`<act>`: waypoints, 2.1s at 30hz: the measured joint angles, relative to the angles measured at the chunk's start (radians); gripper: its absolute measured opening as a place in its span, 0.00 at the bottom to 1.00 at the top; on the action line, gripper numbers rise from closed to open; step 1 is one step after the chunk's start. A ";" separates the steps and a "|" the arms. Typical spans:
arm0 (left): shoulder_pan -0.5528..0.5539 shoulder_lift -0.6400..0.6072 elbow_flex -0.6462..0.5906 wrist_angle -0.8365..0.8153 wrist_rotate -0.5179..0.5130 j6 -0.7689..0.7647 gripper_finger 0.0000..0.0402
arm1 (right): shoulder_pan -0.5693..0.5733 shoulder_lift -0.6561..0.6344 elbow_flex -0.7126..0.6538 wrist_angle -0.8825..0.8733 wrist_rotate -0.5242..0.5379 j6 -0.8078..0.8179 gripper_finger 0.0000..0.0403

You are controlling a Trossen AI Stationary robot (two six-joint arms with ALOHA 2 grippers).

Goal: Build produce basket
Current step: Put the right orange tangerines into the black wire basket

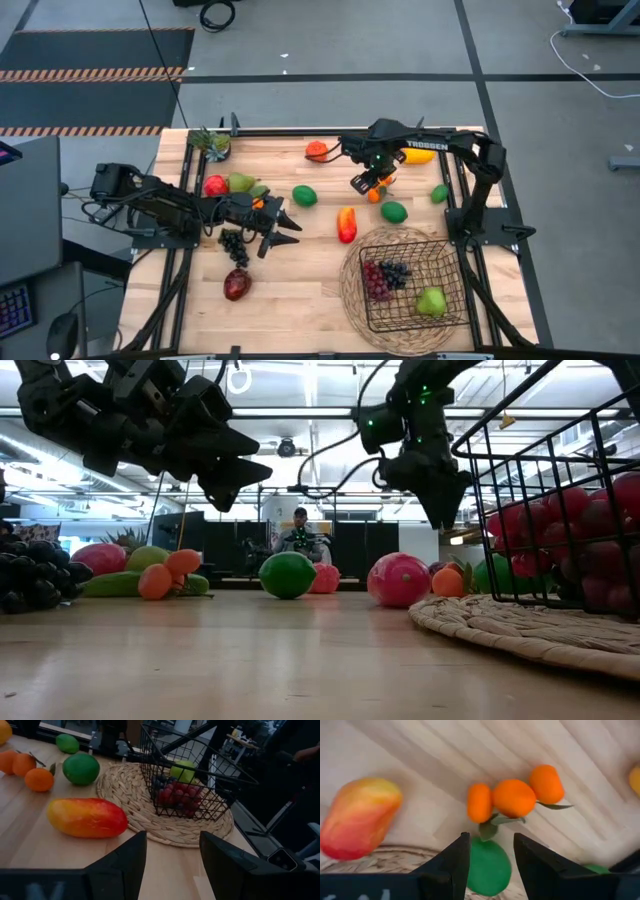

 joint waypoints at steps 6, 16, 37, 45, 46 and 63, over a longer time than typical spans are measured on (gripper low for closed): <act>0.000 0.000 0.000 -0.001 0.000 -0.008 0.47 | -0.021 -0.005 -0.037 0.004 0.029 0.074 0.39; -0.032 0.000 0.000 0.000 0.000 -0.009 0.47 | -0.034 -0.005 -0.130 0.139 0.034 0.097 0.56; -0.034 0.000 0.000 0.000 0.001 -0.031 0.47 | -0.062 -0.001 -0.312 0.387 -0.010 0.116 0.77; -0.034 0.000 0.000 0.000 0.001 -0.028 0.47 | -0.093 0.000 -0.311 0.432 -0.006 0.121 0.70; -0.034 0.000 0.000 0.000 0.001 -0.028 0.47 | -0.095 0.000 -0.310 0.431 -0.004 0.120 0.69; -0.034 0.000 0.000 0.000 0.001 -0.026 0.47 | -0.075 0.000 -0.310 0.431 -0.036 0.019 0.39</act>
